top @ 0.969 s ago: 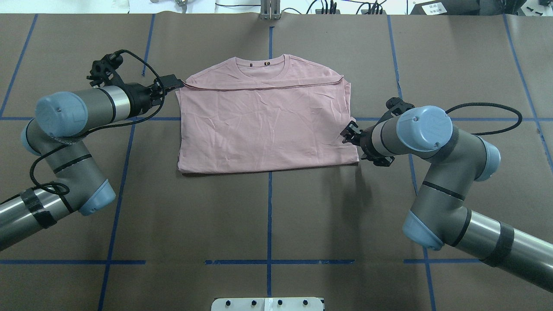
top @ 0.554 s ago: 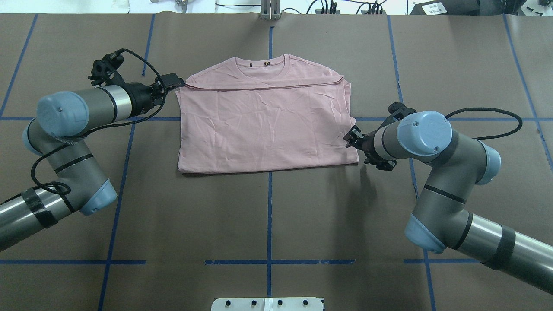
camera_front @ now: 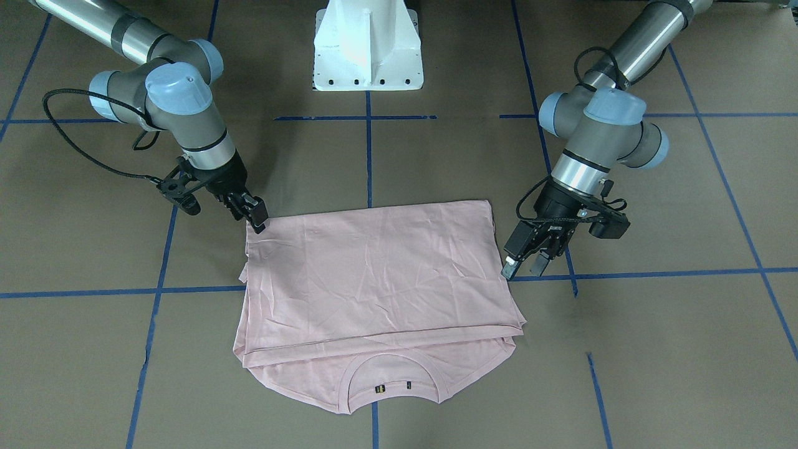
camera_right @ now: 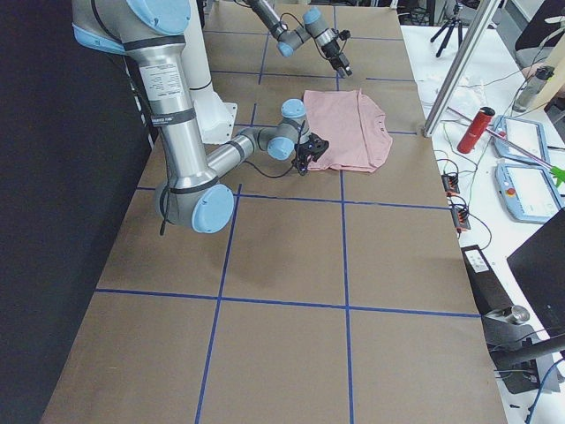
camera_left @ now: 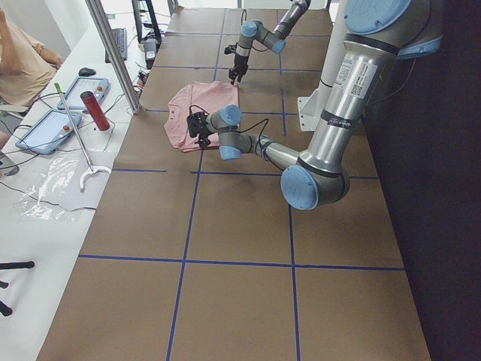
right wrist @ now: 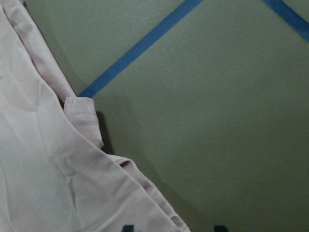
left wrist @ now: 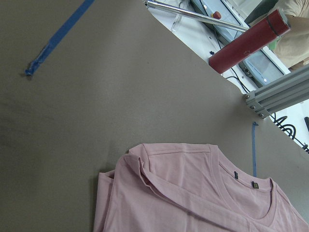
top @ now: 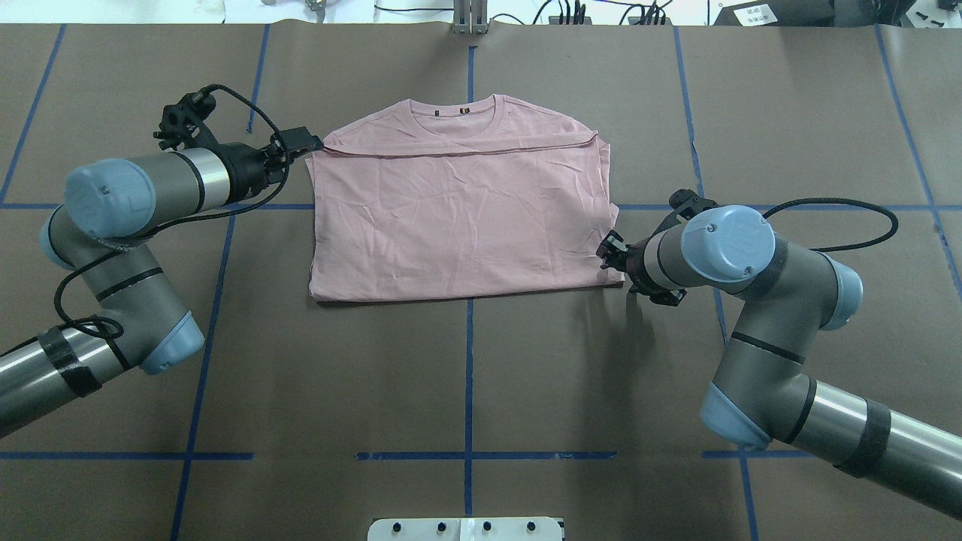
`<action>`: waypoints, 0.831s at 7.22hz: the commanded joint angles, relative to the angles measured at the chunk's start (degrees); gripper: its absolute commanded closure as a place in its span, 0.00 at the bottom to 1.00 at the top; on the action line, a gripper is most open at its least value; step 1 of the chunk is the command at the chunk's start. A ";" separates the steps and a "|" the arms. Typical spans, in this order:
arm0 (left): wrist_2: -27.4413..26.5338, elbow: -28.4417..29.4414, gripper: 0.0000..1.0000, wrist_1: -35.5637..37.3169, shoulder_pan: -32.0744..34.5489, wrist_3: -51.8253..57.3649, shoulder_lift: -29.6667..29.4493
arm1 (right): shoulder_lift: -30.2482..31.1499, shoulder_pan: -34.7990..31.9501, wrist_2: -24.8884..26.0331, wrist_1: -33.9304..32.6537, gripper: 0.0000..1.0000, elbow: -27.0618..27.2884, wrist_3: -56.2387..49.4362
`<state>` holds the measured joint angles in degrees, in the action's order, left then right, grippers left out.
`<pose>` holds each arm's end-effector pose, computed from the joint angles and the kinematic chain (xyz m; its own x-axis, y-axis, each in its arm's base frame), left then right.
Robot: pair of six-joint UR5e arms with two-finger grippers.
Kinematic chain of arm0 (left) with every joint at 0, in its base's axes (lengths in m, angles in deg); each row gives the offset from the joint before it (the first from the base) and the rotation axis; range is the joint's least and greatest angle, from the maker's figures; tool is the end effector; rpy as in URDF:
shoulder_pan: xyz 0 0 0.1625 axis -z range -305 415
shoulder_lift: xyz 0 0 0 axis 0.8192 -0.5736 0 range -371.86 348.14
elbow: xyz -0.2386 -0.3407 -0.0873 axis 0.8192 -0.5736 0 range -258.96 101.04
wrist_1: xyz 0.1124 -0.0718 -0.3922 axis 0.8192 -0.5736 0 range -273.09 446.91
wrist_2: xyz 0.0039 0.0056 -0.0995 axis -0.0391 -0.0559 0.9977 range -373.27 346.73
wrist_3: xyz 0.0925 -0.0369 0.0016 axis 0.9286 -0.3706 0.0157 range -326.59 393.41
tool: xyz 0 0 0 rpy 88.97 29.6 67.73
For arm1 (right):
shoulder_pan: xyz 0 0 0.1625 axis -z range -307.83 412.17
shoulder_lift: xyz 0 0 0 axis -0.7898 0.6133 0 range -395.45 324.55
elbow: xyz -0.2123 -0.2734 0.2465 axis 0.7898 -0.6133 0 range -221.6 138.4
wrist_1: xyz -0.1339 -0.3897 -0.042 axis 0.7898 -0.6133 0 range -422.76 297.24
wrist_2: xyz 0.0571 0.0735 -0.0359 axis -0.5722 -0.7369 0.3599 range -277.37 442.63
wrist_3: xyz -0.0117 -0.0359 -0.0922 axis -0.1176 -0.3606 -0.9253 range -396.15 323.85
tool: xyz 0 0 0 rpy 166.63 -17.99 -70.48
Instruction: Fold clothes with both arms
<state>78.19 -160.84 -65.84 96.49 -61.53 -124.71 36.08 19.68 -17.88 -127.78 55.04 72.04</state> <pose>0.4103 -0.5373 0.3787 0.1065 -0.2091 -0.9721 0.6553 0.7501 -0.0896 -0.4686 -0.4349 0.3855 0.3861 0.6098 0.6922 -0.5586 0.7517 -0.3506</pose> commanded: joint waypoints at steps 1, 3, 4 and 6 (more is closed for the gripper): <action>0.20 -2.56 0.01 0.61 0.00 0.02 -0.09 | 0.54 0.06 0.75 -0.02 1.00 0.21 0.00; 0.29 -3.29 0.01 0.79 0.00 -0.06 0.00 | 0.02 0.23 0.49 -0.02 1.00 0.57 -0.09; 0.29 -3.55 0.01 0.79 0.00 -0.06 0.09 | -0.25 0.24 0.49 -0.10 1.00 0.57 -0.09; 0.29 -3.55 0.01 0.79 0.00 -0.06 0.09 | 0.80 -0.11 -0.03 -0.45 1.00 3.54 -0.18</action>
<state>78.45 -164.34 -65.06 96.49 -61.60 -124.64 36.30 19.74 -17.63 -127.92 56.81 71.93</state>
